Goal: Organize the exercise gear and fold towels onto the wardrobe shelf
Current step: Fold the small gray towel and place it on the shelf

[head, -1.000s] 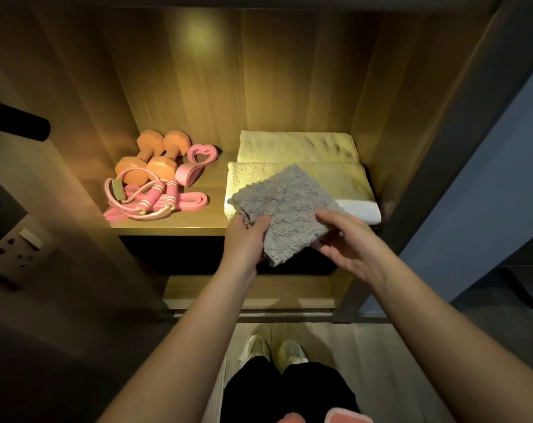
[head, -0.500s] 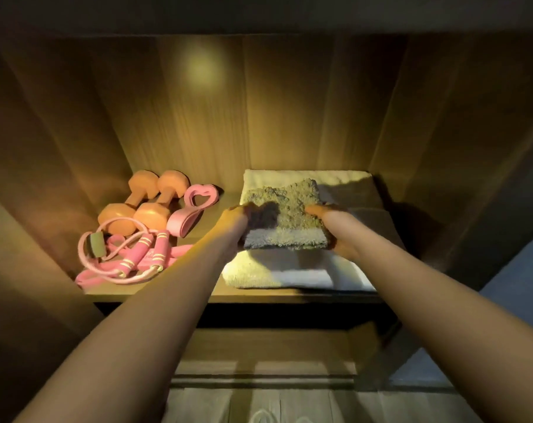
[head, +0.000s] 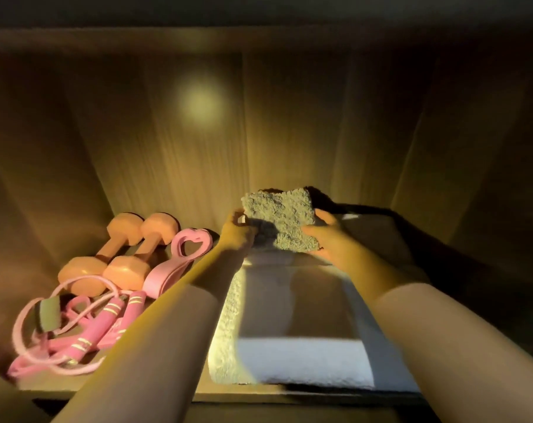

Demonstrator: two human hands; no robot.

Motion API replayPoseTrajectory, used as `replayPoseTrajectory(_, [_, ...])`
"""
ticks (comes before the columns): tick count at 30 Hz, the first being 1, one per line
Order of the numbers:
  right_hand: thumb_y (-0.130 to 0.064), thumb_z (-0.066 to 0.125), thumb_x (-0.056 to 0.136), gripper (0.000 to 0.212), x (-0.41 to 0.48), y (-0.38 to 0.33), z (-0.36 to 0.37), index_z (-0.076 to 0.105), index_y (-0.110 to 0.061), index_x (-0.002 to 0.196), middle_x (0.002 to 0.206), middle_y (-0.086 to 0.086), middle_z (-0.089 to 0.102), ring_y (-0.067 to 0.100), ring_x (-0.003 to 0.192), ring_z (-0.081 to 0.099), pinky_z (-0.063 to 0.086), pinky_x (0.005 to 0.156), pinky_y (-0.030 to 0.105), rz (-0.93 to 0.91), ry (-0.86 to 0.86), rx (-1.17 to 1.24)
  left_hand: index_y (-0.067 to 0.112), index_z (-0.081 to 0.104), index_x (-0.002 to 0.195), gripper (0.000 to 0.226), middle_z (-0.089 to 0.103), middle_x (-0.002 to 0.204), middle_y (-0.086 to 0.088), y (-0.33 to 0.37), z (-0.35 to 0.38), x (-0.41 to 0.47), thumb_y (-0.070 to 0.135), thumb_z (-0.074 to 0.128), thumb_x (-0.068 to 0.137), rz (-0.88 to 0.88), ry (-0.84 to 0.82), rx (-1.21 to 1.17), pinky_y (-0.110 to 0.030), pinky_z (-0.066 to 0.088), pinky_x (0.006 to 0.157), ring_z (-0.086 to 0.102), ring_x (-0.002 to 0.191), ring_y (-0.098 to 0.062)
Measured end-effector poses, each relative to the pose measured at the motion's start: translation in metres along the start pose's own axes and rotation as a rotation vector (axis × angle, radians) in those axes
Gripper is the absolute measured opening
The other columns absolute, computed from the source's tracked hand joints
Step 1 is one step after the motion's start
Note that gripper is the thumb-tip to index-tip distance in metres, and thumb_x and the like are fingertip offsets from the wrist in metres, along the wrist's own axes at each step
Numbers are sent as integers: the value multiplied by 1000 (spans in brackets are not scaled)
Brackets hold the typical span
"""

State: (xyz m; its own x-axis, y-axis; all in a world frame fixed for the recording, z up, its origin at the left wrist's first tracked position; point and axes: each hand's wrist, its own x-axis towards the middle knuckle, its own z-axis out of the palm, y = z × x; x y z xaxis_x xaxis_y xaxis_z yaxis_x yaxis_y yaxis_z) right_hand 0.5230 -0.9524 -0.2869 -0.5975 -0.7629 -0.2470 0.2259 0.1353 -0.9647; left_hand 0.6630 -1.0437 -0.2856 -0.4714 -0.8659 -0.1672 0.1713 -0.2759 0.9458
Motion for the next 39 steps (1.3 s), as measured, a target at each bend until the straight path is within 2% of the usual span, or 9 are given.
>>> replayPoseTrajectory(3, [-2, 65, 90, 56, 12, 9, 2, 45, -10, 141, 138, 14, 51, 23, 108, 52, 49, 76, 34, 54, 64, -108, 0, 48, 131, 41, 61, 122, -30, -16, -6, 26, -12, 51, 92, 30, 151, 391, -49, 54, 90, 63, 106, -40])
replayPoseTrajectory(6, [-3, 67, 88, 60, 18, 9, 2, 43, -9, 142, 138, 14, 50, 26, 112, 53, 49, 71, 31, 59, 124, -188, 4, 56, 130, 36, 63, 123, -21, -11, -8, 37, 2, 52, 94, 28, 201, 652, -37, 52, 92, 61, 112, -37])
replayPoseTrajectory(9, [-20, 64, 89, 61, 16, 12, 0, 39, -16, 145, 142, 12, 47, 31, 120, 53, 47, 86, 33, -195, 243, -835, 6, 44, 139, 44, 52, 136, -19, -4, -8, 36, 12, 49, 96, 153, 224, 1077, -38, 44, 97, 53, 120, -38])
replayPoseTrajectory(13, [-32, 39, 101, 61, 15, 25, -1, 14, -20, 156, 164, -1, 10, 26, 149, 11, 21, 117, 50, -522, 77, -1304, 15, 21, 154, 55, 19, 162, -4, -20, -4, 26, 29, 37, 102, 557, -33, 1393, -46, 33, 111, 30, 143, -28])
replayPoseTrajectory(16, [-41, 20, 105, 58, 23, 36, -5, -1, -25, 157, 163, -9, -9, 21, 150, -13, -4, 117, 60, -409, -89, -1482, 20, 10, 156, 58, 1, 164, 5, -38, -7, 34, 42, 22, 104, 432, -159, 1651, -49, 17, 118, 1, 150, -12])
replayPoseTrajectory(23, [-48, 13, 104, 58, 23, 35, -9, -5, -28, 156, 162, -11, -11, 23, 149, -14, -10, 113, 63, -320, -104, -1521, 18, 5, 156, 69, -7, 164, 2, -43, -9, 38, 56, 18, 100, 224, -37, 1593, -56, 5, 118, -4, 150, -14])
replayPoseTrajectory(27, [-50, 16, 103, 61, -2, 30, -20, -3, -26, 156, 164, -5, -7, 25, 150, -9, -6, 116, 59, -300, -56, -1419, 13, 2, 156, 72, -5, 164, -4, -36, -16, 5, 55, 21, 100, 331, 61, 1547, -52, 5, 120, -4, 151, -18])
replayPoseTrajectory(34, [-53, 16, 102, 62, -116, 13, -44, -6, -31, 155, 162, -9, -15, 17, 149, -17, -7, 119, 53, -236, -108, -1516, 15, 1, 157, 70, -12, 163, -1, -10, -22, -112, 54, 19, 101, 291, -9, 1599, -51, -1, 121, -12, 150, -18])
replayPoseTrajectory(39, [-49, 27, 103, 61, -236, 25, -59, 7, -26, 156, 164, -2, 2, 23, 151, -1, 6, 118, 54, -364, -174, -1451, 17, 11, 156, 66, -1, 164, -1, -23, -28, -238, 51, 27, 102, 308, -72, 1434, -53, 5, 120, -6, 151, -18])
